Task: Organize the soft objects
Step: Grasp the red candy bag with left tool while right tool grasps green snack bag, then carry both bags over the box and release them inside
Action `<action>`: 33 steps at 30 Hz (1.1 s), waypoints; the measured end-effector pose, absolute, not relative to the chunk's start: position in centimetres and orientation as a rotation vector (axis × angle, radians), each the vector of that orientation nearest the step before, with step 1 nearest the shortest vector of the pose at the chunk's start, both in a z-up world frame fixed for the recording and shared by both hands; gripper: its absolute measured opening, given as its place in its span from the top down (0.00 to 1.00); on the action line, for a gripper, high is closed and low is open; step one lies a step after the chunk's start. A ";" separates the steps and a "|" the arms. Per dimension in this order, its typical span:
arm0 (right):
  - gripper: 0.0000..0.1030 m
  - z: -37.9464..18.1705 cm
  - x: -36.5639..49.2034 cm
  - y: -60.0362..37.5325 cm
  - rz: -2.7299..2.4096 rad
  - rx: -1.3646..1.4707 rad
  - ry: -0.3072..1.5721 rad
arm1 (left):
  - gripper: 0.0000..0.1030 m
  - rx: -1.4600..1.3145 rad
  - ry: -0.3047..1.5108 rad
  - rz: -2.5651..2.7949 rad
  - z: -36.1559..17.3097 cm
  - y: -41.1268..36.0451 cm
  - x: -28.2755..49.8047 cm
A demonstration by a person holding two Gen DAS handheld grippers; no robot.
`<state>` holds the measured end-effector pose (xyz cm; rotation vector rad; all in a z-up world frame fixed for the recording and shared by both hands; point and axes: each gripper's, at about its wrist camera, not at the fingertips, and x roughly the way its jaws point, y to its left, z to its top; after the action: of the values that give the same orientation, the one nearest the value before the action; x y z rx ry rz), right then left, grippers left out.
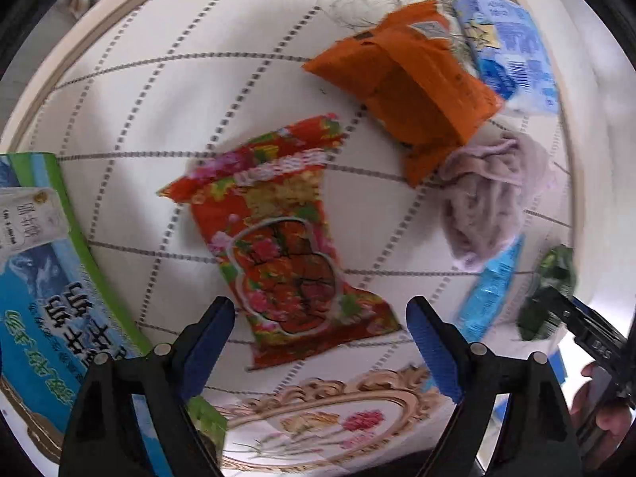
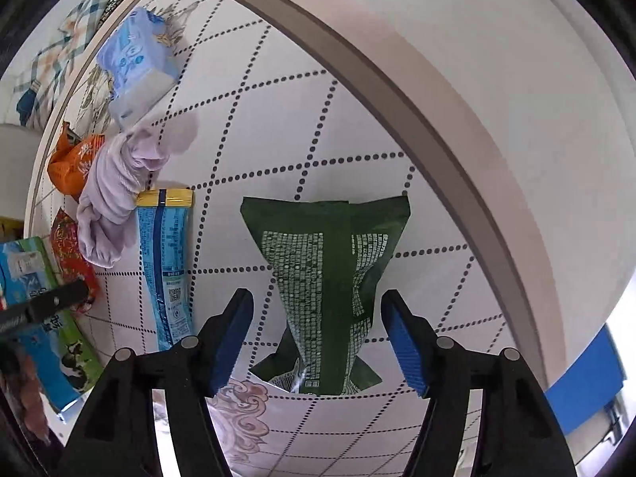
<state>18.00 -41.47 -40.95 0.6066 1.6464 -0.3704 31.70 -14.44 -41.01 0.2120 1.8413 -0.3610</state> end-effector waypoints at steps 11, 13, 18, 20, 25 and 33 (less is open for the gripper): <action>0.59 -42.9 14.9 -43.4 -0.371 0.626 1.630 | 0.51 0.171 1.786 -0.224 -41.9 -13.3 32.0; 0.63 -42.7 14.9 -43.4 -0.366 0.624 1.628 | 0.57 0.208 1.755 -0.227 -41.4 -13.6 31.3; 0.67 -41.1 14.9 -42.6 -0.367 0.584 1.603 | 0.58 0.169 1.716 -0.223 -39.8 -13.3 28.7; 0.68 -39.7 14.9 -42.6 -0.352 0.577 1.585 | 0.58 0.160 1.684 -0.229 -38.6 -13.0 27.8; 0.68 -34.4 14.9 -40.8 -0.269 0.536 1.521 | 0.58 0.049 1.587 -0.270 -33.0 -10.5 24.7; 0.69 -23.2 19.5 -30.9 0.004 0.440 1.435 | 0.58 -0.088 1.382 -0.304 -20.2 -3.4 25.8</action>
<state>19.50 -30.93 -23.20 0.4395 1.4348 0.0042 25.83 -3.36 -20.24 -0.0876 1.3824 -0.3041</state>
